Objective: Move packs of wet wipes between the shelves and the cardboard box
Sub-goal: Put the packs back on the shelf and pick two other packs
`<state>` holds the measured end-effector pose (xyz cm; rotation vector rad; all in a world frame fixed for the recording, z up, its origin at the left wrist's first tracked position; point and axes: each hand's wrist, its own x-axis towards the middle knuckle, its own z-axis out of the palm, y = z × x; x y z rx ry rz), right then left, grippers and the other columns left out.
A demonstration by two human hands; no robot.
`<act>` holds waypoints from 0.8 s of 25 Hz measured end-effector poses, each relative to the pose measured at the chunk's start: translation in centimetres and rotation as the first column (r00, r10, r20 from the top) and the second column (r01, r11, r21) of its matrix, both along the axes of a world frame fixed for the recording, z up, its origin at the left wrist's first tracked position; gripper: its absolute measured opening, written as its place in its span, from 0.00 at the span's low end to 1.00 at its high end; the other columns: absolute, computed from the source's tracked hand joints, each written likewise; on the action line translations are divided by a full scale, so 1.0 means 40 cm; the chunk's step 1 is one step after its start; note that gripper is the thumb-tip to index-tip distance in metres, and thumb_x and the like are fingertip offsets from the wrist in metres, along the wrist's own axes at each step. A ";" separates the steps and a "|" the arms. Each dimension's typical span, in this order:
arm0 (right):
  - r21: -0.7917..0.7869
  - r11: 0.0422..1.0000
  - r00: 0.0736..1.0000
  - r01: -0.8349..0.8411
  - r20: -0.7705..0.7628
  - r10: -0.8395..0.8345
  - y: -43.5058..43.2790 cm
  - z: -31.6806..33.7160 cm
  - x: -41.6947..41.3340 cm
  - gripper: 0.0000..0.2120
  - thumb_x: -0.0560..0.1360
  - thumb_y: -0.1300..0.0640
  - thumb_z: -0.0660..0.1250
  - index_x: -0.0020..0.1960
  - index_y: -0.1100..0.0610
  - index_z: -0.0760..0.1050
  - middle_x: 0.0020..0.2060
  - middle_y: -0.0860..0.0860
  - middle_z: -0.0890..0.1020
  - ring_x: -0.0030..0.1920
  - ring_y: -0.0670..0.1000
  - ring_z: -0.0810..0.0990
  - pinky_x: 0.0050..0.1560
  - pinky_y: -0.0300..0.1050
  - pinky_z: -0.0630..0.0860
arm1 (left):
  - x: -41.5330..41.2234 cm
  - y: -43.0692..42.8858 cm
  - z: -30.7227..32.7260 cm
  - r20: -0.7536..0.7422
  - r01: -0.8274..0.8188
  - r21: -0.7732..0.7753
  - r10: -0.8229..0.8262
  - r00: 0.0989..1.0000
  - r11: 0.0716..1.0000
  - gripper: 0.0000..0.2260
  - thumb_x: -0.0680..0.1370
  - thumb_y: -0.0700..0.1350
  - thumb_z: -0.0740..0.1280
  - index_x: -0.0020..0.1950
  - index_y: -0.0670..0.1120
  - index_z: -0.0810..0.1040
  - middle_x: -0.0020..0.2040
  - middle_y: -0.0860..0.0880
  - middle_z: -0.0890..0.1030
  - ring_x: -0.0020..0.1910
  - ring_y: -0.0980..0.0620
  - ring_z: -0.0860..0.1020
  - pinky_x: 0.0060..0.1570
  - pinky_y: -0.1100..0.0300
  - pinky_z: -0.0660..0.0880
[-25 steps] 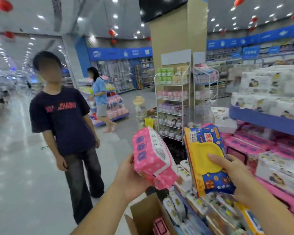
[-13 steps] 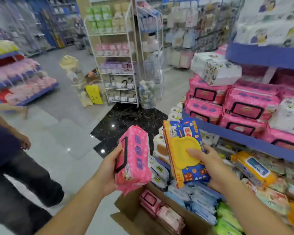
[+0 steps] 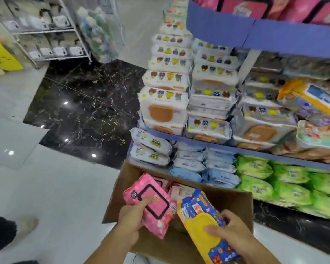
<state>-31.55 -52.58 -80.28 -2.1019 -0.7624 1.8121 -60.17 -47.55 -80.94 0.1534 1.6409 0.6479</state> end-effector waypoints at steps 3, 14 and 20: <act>-0.082 0.996 0.998 -0.019 0.055 0.024 0.039 -0.211 0.001 0.41 0.44 0.42 0.86 0.49 0.61 0.76 0.39 0.54 0.88 0.39 0.55 0.88 0.48 0.56 0.84 | 0.009 0.018 -0.246 -0.004 -0.171 -0.064 0.171 0.985 0.983 0.22 0.68 0.43 0.81 0.59 0.43 0.81 0.45 0.44 0.87 0.47 0.45 0.85 0.46 0.51 0.81; 0.113 0.926 0.918 -0.359 0.220 0.329 0.274 -0.815 -0.027 0.24 0.63 0.36 0.78 0.51 0.50 0.83 0.41 0.43 0.87 0.41 0.41 0.86 0.47 0.43 0.83 | 0.007 0.173 -0.827 0.032 -0.353 0.136 0.352 0.935 0.926 0.21 0.74 0.49 0.76 0.63 0.42 0.78 0.58 0.43 0.83 0.56 0.45 0.81 0.57 0.46 0.77; 0.289 0.855 0.747 0.430 0.418 -0.517 0.169 -0.864 -0.172 0.49 0.61 0.37 0.81 0.71 0.59 0.66 0.67 0.63 0.73 0.67 0.65 0.73 0.68 0.58 0.69 | 0.055 0.168 -0.828 0.067 -0.308 0.044 0.305 0.950 0.950 0.28 0.75 0.66 0.69 0.65 0.47 0.74 0.60 0.42 0.80 0.53 0.38 0.80 0.45 0.46 0.79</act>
